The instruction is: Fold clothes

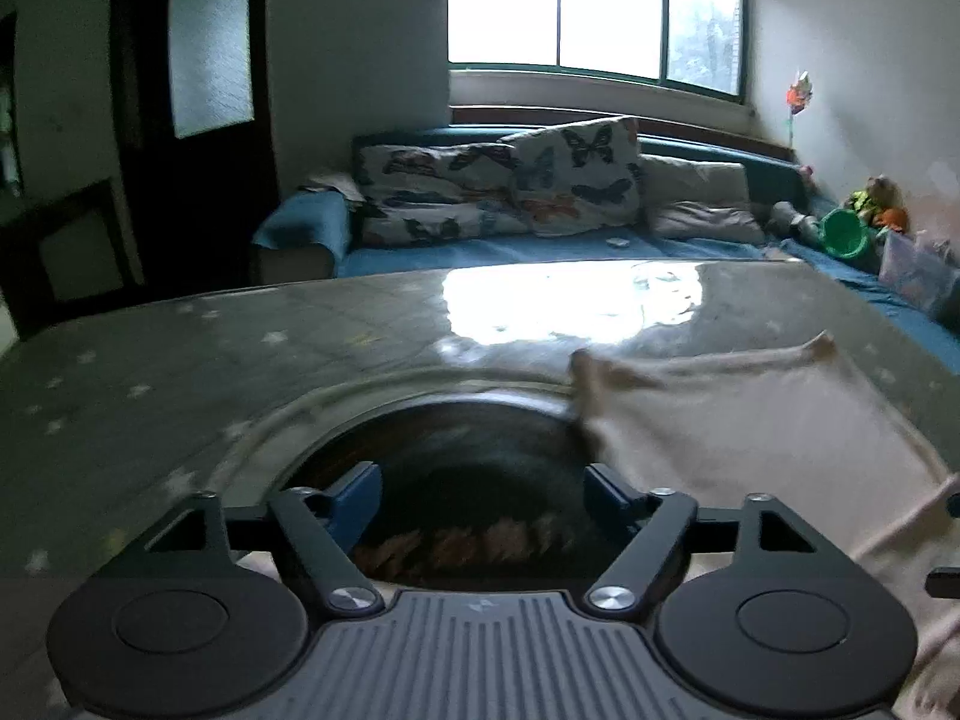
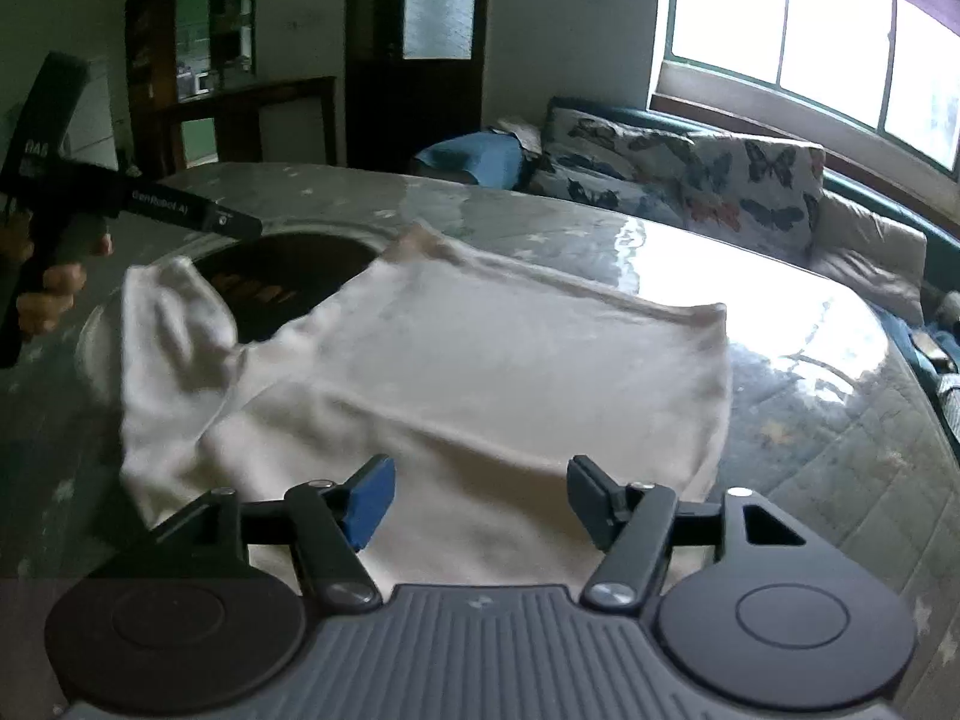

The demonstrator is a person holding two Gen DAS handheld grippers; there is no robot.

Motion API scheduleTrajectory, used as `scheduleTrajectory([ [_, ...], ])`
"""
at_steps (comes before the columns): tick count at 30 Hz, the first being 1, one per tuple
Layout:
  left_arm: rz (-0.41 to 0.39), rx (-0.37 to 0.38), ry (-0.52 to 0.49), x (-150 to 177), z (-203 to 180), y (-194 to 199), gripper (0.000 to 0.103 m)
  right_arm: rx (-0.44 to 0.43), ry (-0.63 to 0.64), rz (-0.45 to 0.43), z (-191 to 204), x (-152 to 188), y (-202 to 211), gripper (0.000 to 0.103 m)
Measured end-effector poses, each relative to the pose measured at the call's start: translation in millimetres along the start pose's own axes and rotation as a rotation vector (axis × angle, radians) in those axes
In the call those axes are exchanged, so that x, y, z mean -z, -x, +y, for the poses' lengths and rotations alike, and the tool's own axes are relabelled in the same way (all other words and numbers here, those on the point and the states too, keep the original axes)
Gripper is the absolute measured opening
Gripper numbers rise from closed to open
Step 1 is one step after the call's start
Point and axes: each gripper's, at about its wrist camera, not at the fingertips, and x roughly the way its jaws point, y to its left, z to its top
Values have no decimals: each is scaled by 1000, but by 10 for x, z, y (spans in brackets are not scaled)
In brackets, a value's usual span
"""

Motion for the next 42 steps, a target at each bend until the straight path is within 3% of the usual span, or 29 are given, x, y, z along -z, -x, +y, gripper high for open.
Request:
scheduleTrajectory([
  [3,-26,-19,35,151,80,197,99,21,3,-31,84,130,39,75],
  [6,-30,-55,56,299,157,324,103,40,-9,-39,107,227,19,80],
  [16,7,-78,182,572,530,461,103,51,-48,-31,55,274,-3,92],
  [19,13,-79,226,598,654,452,103,61,-54,-18,46,284,-32,102],
  [30,58,-110,405,623,991,267,103,40,-84,0,-13,308,-68,103],
  [38,35,-154,393,638,1006,256,100,37,-88,2,-13,309,-72,103],
  [42,34,-157,391,627,1018,238,91,35,-90,2,-13,307,-74,103],
])
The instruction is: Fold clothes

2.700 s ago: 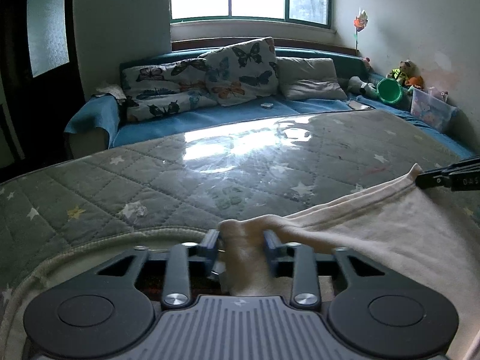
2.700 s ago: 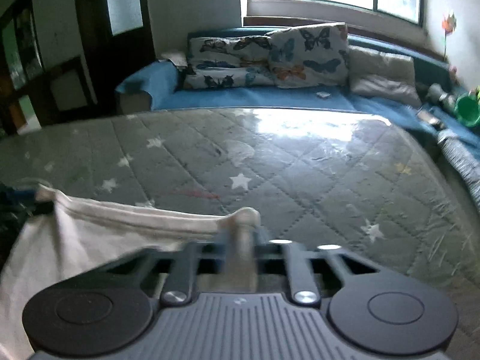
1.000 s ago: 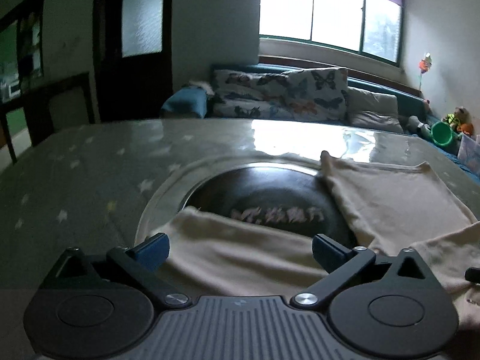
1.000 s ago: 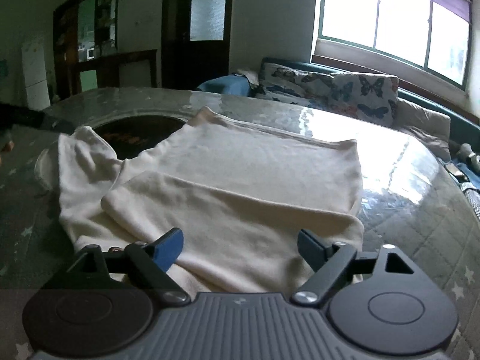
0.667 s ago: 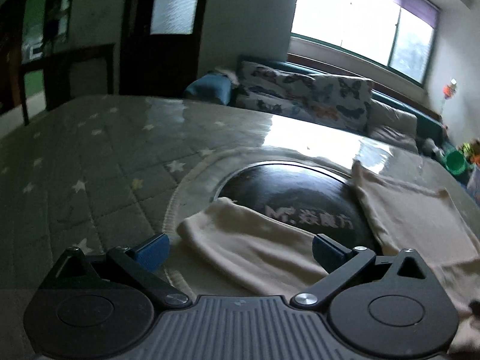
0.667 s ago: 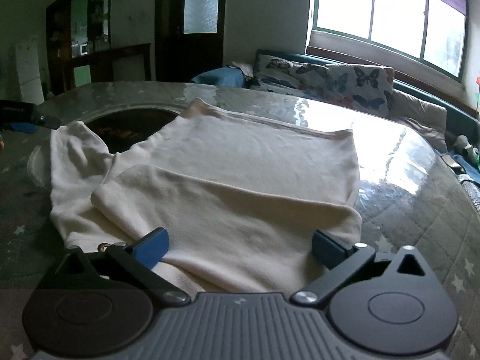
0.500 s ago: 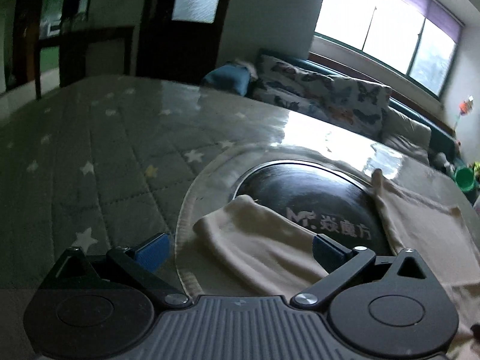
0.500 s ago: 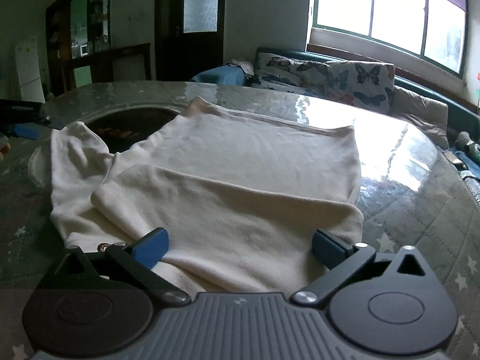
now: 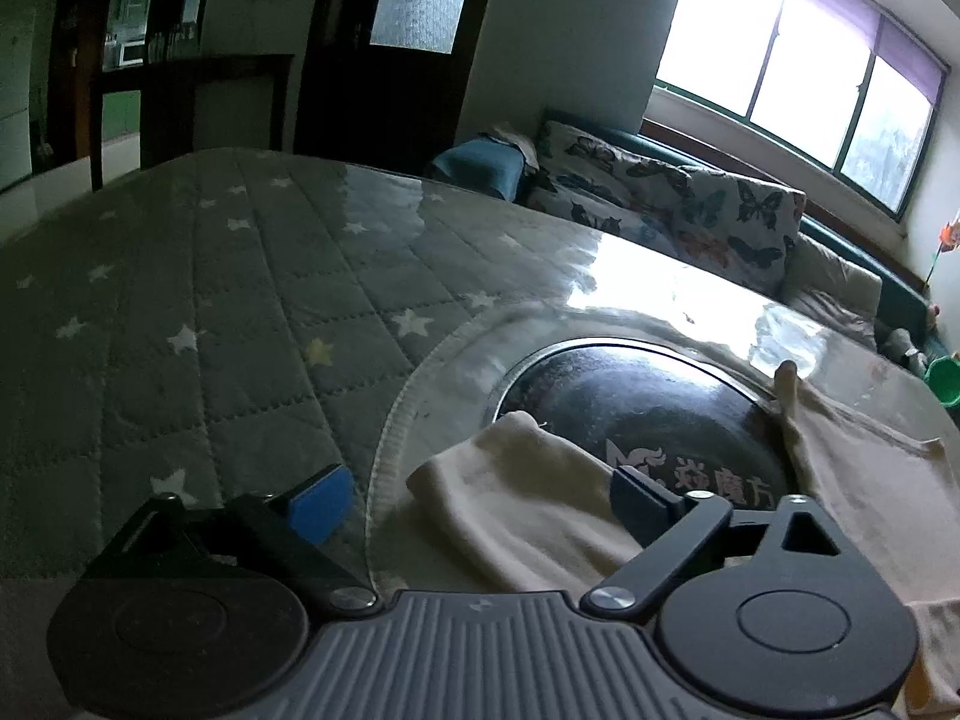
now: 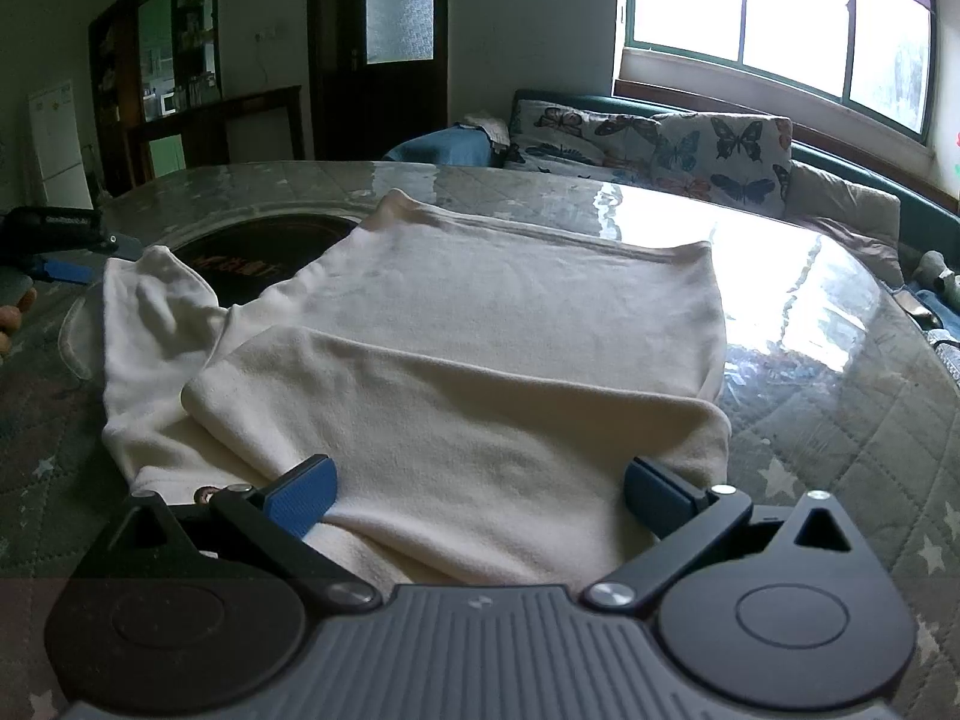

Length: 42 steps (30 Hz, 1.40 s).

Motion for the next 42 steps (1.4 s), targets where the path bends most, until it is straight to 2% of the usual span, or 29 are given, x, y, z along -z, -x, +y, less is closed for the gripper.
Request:
scheduleTrajectory([
  [8,-4,8,-25,-15,-102,-54,62,0,0,1,2,-5,4,103],
  [10,-1,18,-12,-24,-87,-64,44,0,0,1,3,-4,4,103],
  [11,2,24,-3,-31,-78,-71,41,0,0,1,3,-4,5,103],
  [12,5,30,5,-36,-67,-74,33,0,0,1,4,-4,6,103],
  [16,-6,39,19,-44,-49,-36,18,0,0,1,4,-7,7,103],
  [20,-35,99,38,-80,-99,111,15,-2,-3,2,1,-5,6,103],
  [24,-57,215,20,-126,-280,341,15,-2,-3,1,3,-6,5,103],
  [30,-62,468,-52,-156,-795,718,15,4,3,-5,16,-7,17,103],
  [35,-33,661,-141,-58,-1292,915,15,17,-6,-28,45,-16,92,103],
  [38,14,733,-201,35,-1551,914,15,-7,-26,-48,71,-26,173,103],
  [39,31,745,-223,60,-1621,907,18,-22,-31,-55,81,-37,203,103],
  [42,15,710,-267,114,-1656,920,42,-73,-45,-70,107,-90,288,103],
])
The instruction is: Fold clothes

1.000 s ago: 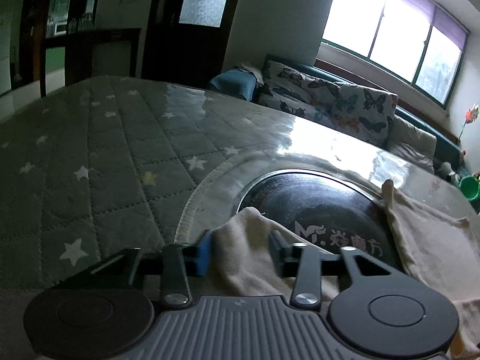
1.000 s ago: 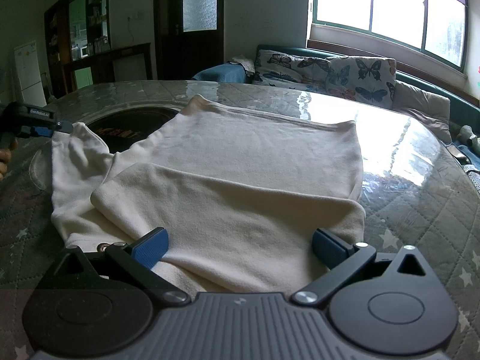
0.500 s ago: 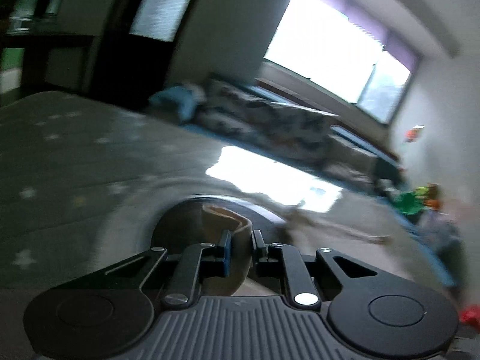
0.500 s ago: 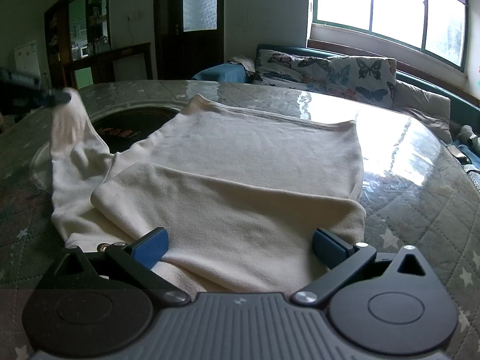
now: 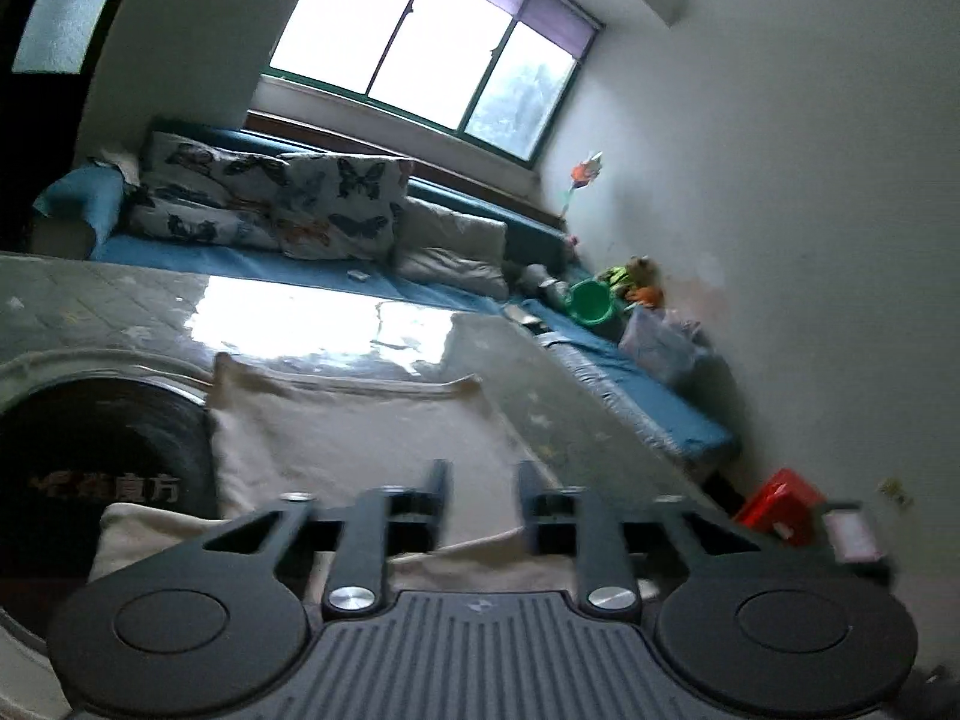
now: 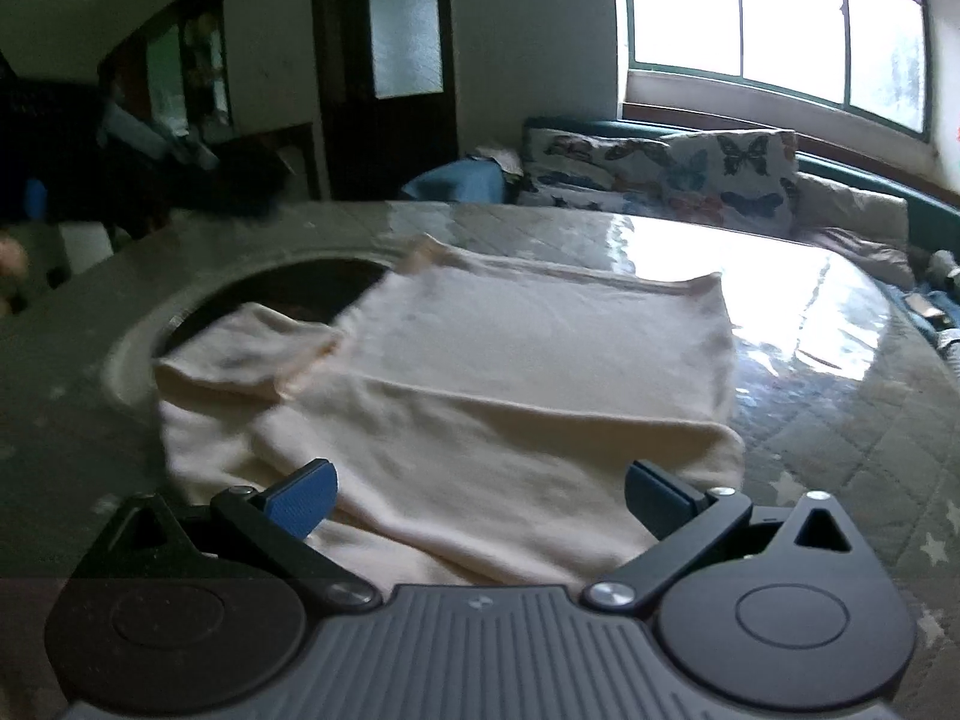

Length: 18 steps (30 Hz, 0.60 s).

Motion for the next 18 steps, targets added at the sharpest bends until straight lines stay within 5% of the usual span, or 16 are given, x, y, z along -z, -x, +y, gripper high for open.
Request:
scheduleTrajectory([
  [2,-12,-59,-44,37,17,50,51,-41,-15,-9,18,-52,35,103],
  [4,-25,-136,-79,84,85,132,78,-93,-37,-2,21,-120,27,101],
  [7,-50,-234,-121,163,193,238,98,-167,-81,27,21,-232,-59,93],
  [13,-54,-341,-82,251,461,409,103,-262,-83,78,154,-441,-267,77],
  [18,-58,-406,-50,285,623,501,103,-341,-75,116,295,-613,-444,54],
])
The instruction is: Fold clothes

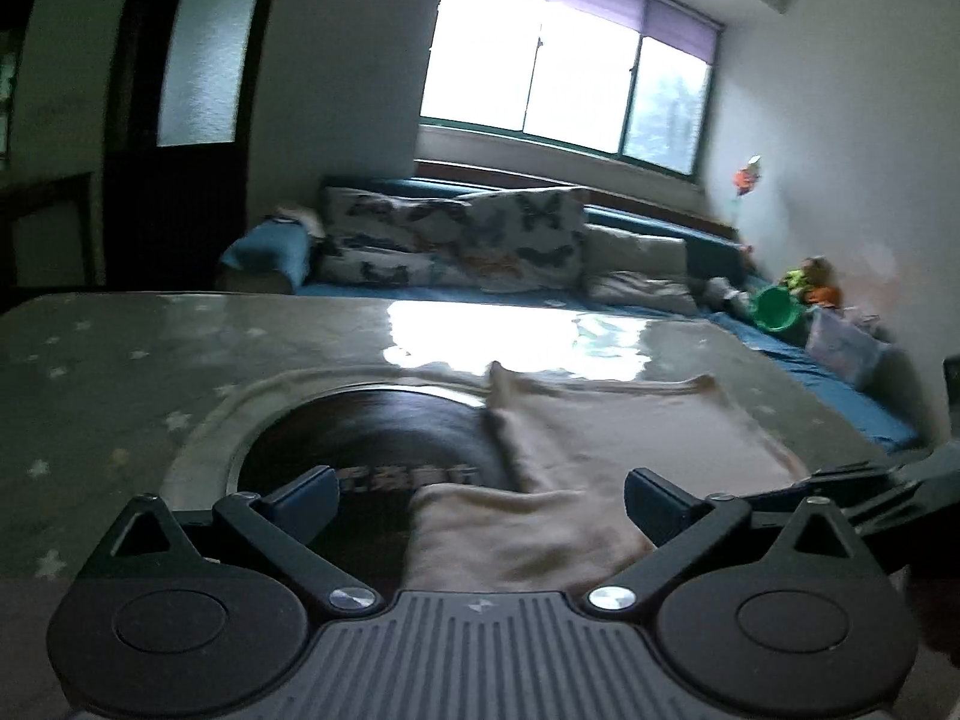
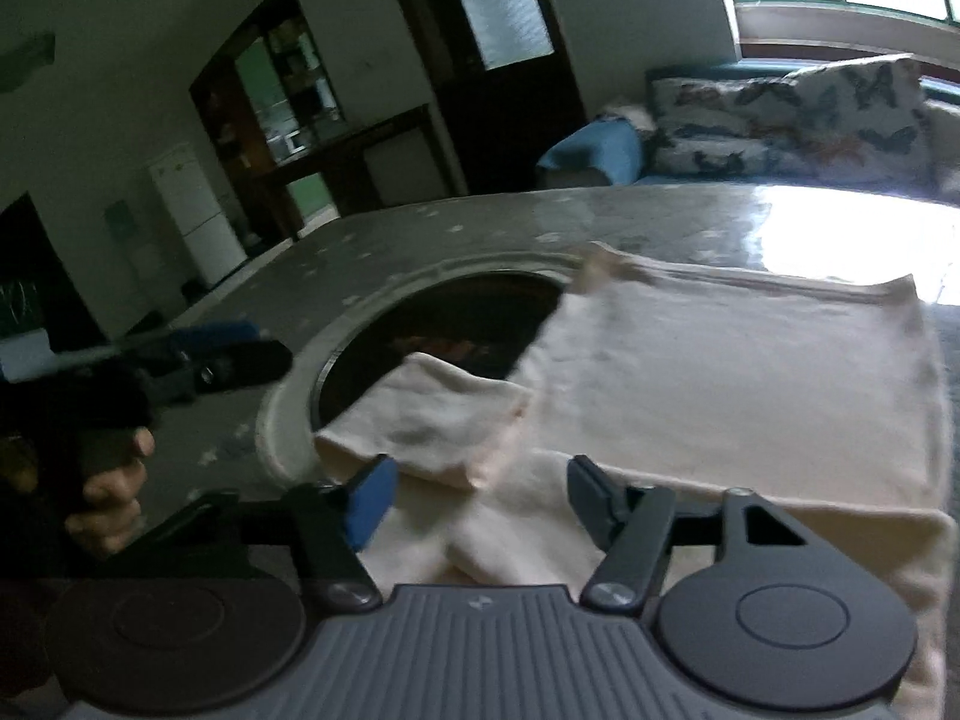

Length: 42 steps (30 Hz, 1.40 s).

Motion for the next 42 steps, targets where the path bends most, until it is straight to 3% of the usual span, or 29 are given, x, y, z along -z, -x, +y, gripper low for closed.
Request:
scheduleTrajectory([
  [4,16,-18,2,40,63,18,103,-24,-7,43,48,-93,-174,46],
  [6,20,-20,-1,51,74,63,103,-29,-21,69,45,-113,-275,35],
  [11,28,-23,-27,104,58,74,103,20,-13,117,80,-107,-491,33],
  [13,32,-23,-33,118,53,77,103,34,-8,133,100,-88,-556,24],
  [14,34,-21,-35,123,52,77,103,23,-12,136,101,-74,-573,13],
  [15,36,-18,-37,129,50,77,103,17,-16,134,102,-66,-574,7],
  [17,40,-14,-42,140,47,78,103,16,-21,120,100,-62,-550,4],
  [26,98,61,-82,182,-144,-27,103,37,-36,-39,39,-151,35,2],
  [35,140,152,-176,248,-503,-146,103,186,-7,-189,-124,-72,905,1],
  [42,155,168,-257,318,-681,-210,103,245,-76,-130,-389,206,1052,8],
])
